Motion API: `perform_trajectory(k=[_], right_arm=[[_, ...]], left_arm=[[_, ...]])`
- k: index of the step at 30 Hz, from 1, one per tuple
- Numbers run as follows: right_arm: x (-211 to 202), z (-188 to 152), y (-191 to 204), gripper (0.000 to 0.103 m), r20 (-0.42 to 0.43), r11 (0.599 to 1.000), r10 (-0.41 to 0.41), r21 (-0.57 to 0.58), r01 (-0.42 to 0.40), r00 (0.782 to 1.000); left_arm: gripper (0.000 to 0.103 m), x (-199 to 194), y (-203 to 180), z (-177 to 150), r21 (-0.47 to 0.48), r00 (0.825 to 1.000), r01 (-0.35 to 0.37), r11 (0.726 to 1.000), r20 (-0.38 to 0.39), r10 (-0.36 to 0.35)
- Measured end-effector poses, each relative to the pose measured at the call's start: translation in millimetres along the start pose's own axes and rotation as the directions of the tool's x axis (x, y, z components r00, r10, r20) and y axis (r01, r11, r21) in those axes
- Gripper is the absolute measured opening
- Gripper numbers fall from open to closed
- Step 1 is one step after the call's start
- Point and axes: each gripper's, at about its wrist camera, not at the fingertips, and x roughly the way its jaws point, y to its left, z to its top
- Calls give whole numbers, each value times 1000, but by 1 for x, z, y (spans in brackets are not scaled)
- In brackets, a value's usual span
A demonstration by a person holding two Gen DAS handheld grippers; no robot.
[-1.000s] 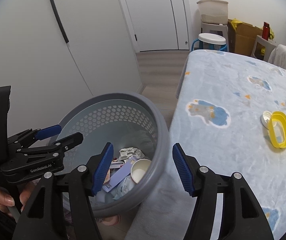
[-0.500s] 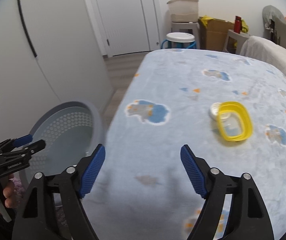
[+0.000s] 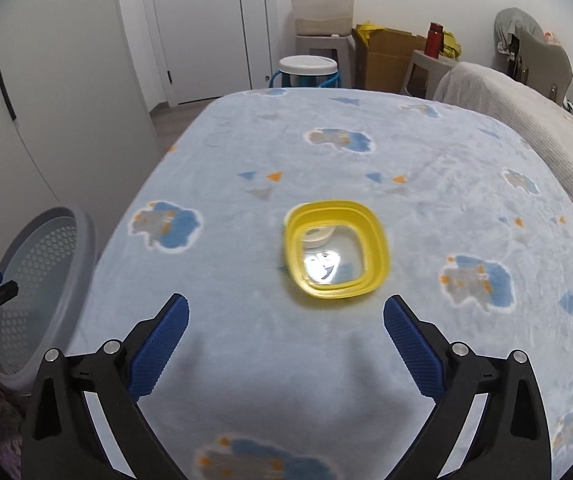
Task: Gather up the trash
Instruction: 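Move the right tool to the yellow square lid and close around it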
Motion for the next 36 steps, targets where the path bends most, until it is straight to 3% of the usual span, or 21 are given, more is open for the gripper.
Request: perform_trajectory(k=[4, 13, 21, 27, 32, 36], right_arm=[[13, 7, -11, 97, -19, 1000, -5, -6, 5, 1000], [48, 26, -33, 97, -69, 995, 67, 72, -62, 995], [62, 28, -32, 96, -74, 996, 69, 58, -65, 995], [59, 28, -39, 71, -54, 997, 50, 54, -47, 997], [53, 26, -53, 69, -50, 988, 114, 112, -108, 992], [44, 25, -63, 69, -31, 986, 119, 122, -115, 992]], left_arm=[[73, 2, -9, 1, 26, 1000, -20, 999, -5, 20], [73, -1, -27, 4, 56, 999, -33, 998, -11, 34], [73, -12, -57, 16, 54, 1000, 5, 999, 12, -6], [73, -17, -97, 23, 102, 999, 50, 994, 4, -51], [73, -22, -141, 32, 174, 996, 92, 981, 4, -94], [73, -19, -179, 38, 228, 991, 133, 964, -3, -136]])
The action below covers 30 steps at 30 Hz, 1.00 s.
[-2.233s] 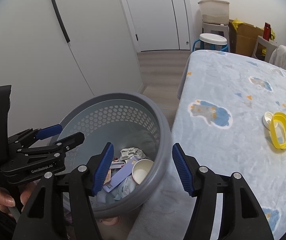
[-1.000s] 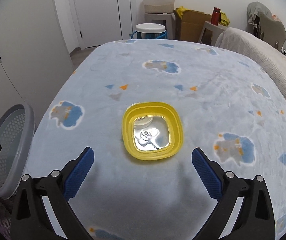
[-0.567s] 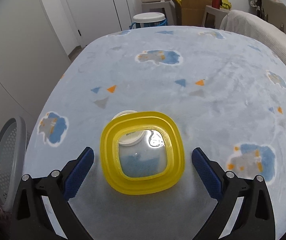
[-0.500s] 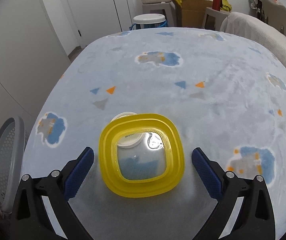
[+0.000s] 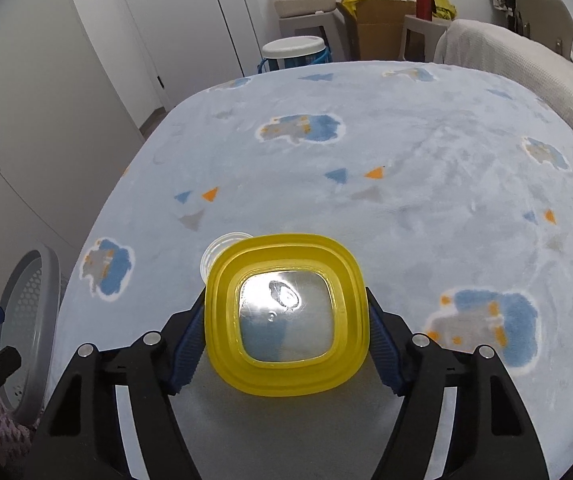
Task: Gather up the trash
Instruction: 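Move the right tool to the yellow square lid and close around it, then grasp the small white round lid with the left tool while the right tool holds the yellow lid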
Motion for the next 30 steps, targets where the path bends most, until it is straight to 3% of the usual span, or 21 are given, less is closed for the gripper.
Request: perform_trajectory(k=[9, 15, 22, 30], right_arm=[[-31, 5, -45, 69, 55, 998, -24, 64, 20, 998], [-47, 11, -86, 69, 86, 989, -38, 143, 26, 996], [-62, 20, -121, 69, 130, 972, -20, 237, -12, 991], [-70, 20, -130, 69, 148, 969, -7, 245, -30, 989]], left_arm=[[73, 39, -79, 33, 106, 997, 72, 992, -29, -70], [73, 70, -113, 52, 111, 995, 97, 989, -41, -93], [73, 101, -131, 72, 97, 997, 62, 993, -57, -57], [73, 126, -137, 86, 80, 998, 31, 996, -64, -26]])
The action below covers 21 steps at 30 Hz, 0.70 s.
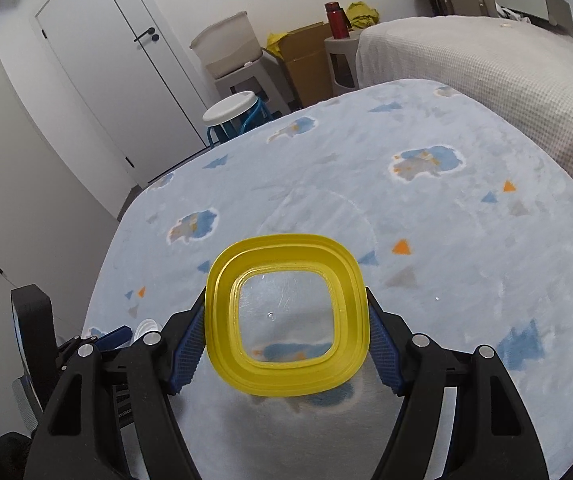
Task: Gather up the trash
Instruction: 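Grasp the small white round lid with the left tool while the right tool holds the yellow lid, then carry the white lid and yellow lid over the wastebasket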
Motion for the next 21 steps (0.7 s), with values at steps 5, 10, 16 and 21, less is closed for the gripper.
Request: perform_trajectory(k=[5, 10, 16, 21], right_arm=[[-3, 1, -3, 69, 5, 1000, 7, 9, -7, 1000], [-4, 1, -2, 69, 7, 1000, 14, 6, -14, 1000], [-7, -4, 6, 69, 5, 1000, 18, -18, -18, 1000], [-4, -13, 21, 69, -13, 998, 33, -50, -34, 999]], left_arm=[[60, 2, 0, 2, -35, 1000, 28, 999, 10, -28], [39, -8, -7, -6, -19, 999, 48, 999, 21, -48], [39, -26, -2, -27, -26, 997, 74, 997, 23, -73], [39, -45, 10, -51, -26, 997, 70, 997, 18, -69]])
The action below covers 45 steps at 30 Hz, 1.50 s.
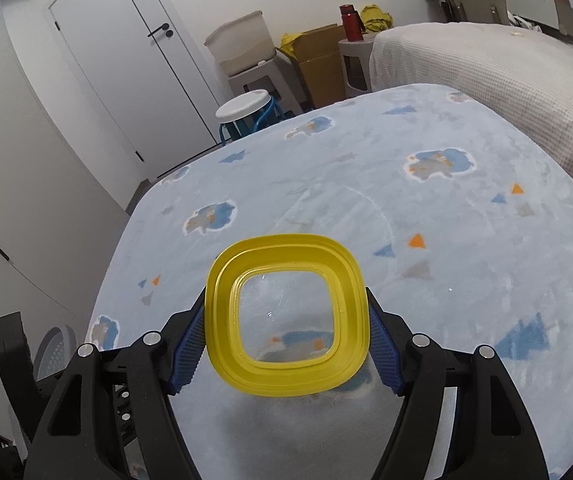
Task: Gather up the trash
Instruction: 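Carry the white lid and yellow lid over the wastebasket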
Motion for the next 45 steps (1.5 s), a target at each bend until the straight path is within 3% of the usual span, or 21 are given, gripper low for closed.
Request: perform_trajectory(k=[9, 22, 34, 40, 45], right_arm=[[6, -29, 40, 69, -37, 999, 25, -37, -27, 999], [13, -83, 145, 69, -102, 984, 67, -161, -82, 993], [25, -112, 247, 69, -126, 956, 147, -235, -174, 981], [37, -123, 283, 69, -148, 945, 161, -262, -196, 976], [43, -133, 308, 69, -166, 932, 170, -293, -213, 971]], left_arm=[[39, -45, 37, -33, -27, 1000, -15, 1000, 25, 15], [39, -107, 148, -71, -138, 993, -68, 988, 83, 80], [39, -117, 243, -99, -207, 970, -197, 958, 103, 222], [39, -109, 275, -114, -257, 970, -206, 944, 73, 231], [39, -117, 285, -118, -268, 968, -203, 942, 91, 235]])
